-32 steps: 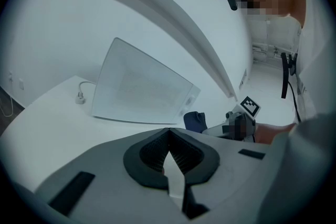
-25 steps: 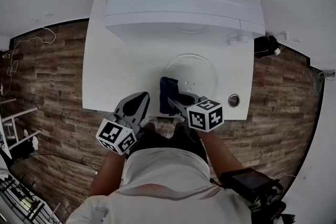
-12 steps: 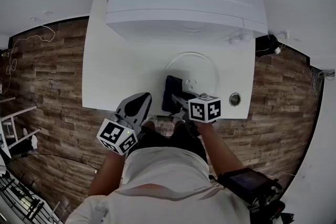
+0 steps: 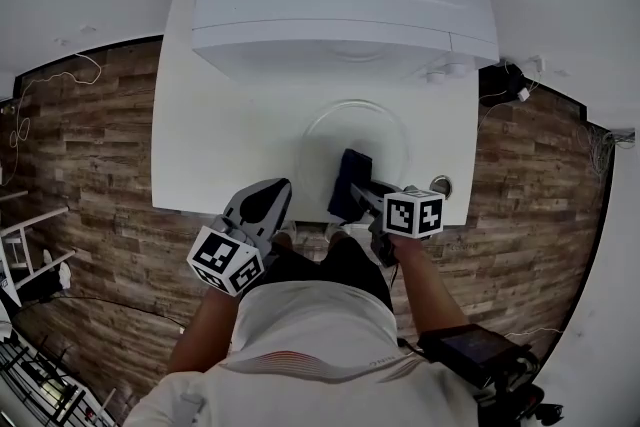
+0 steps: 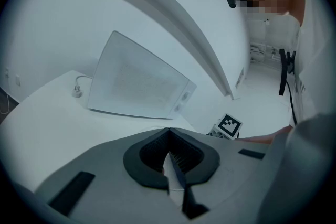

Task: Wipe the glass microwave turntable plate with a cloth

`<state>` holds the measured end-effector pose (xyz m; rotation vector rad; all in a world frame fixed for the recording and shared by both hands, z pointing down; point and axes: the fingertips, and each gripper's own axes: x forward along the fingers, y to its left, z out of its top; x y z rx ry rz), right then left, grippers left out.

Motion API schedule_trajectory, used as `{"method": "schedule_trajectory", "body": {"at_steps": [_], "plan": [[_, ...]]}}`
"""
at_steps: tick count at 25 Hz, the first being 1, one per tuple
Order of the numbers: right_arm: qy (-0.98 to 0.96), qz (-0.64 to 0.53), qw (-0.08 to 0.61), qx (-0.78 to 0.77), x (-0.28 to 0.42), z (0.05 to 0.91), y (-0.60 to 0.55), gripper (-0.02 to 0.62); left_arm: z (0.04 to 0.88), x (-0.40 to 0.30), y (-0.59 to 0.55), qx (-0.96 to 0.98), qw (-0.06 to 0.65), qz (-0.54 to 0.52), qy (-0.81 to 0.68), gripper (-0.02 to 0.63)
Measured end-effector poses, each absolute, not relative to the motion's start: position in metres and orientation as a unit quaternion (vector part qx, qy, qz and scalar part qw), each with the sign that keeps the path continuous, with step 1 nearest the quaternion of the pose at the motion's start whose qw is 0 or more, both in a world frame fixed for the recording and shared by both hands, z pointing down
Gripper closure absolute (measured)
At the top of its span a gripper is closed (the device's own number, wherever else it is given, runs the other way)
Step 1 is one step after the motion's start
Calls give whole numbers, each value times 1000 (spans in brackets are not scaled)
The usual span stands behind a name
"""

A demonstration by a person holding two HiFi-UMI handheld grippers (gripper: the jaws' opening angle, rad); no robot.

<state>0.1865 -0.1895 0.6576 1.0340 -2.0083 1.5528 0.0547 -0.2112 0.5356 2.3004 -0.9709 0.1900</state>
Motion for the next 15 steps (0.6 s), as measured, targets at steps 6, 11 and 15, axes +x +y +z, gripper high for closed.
{"method": "schedule_trajectory", "body": {"at_steps": [6, 11, 15], "plan": [[-704, 553, 208, 394, 223, 660, -180, 532, 530, 66, -211, 877, 310, 70, -360, 597], [-698, 542, 213, 417, 252, 661, -178, 532, 531, 73, -210, 879, 311, 71, -355, 595], [-688, 545, 202, 435, 273, 660, -178, 532, 532, 77, -207, 880, 312, 72, -352, 596]]}}
